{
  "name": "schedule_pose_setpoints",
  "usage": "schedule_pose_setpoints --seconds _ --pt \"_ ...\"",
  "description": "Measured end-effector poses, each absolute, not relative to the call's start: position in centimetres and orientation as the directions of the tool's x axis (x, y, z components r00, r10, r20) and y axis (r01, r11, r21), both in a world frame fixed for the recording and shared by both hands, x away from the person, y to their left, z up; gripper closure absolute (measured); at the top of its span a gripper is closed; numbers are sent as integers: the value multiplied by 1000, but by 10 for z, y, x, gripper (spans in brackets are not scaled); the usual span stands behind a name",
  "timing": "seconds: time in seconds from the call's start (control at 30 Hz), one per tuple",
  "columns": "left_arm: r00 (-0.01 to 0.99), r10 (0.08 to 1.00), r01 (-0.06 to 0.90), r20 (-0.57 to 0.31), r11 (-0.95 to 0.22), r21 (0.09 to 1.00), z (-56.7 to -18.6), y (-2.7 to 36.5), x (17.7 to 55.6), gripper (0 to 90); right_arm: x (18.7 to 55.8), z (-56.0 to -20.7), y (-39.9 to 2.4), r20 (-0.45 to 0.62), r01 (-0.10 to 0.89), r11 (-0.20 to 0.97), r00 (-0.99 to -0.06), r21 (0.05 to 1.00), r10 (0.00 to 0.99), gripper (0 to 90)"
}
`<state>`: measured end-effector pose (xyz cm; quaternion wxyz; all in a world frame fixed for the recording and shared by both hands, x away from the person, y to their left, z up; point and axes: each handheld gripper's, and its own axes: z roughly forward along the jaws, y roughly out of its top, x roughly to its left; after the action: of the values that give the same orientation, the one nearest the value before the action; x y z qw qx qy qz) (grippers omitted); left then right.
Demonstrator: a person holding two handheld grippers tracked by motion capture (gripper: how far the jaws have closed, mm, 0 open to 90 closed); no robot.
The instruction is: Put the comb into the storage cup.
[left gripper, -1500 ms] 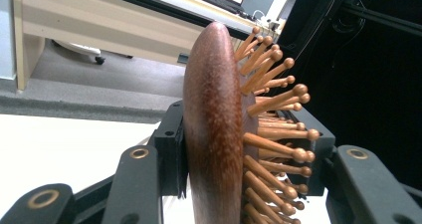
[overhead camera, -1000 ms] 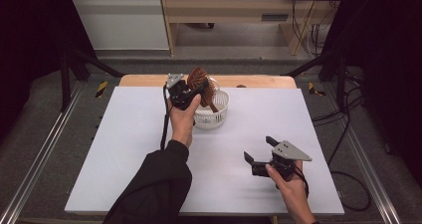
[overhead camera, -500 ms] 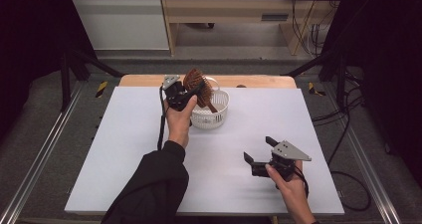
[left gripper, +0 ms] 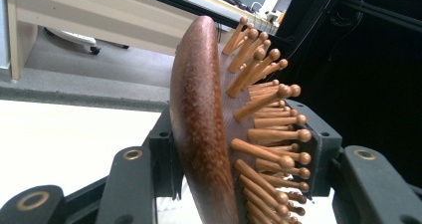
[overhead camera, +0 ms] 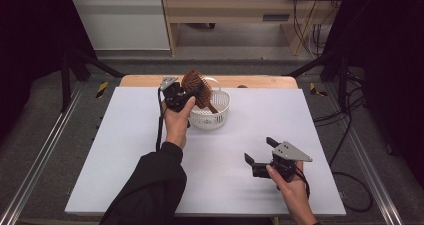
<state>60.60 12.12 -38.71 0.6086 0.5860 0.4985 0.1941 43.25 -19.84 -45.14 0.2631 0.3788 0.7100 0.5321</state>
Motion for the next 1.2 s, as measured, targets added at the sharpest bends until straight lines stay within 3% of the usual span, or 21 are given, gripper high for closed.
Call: schedule_pose_setpoints --seconds 1.2 --pt "410 818 380 -403 248 891 -398 140 611 442 433 -452 -198 29 261 151 -577 954 817 45"
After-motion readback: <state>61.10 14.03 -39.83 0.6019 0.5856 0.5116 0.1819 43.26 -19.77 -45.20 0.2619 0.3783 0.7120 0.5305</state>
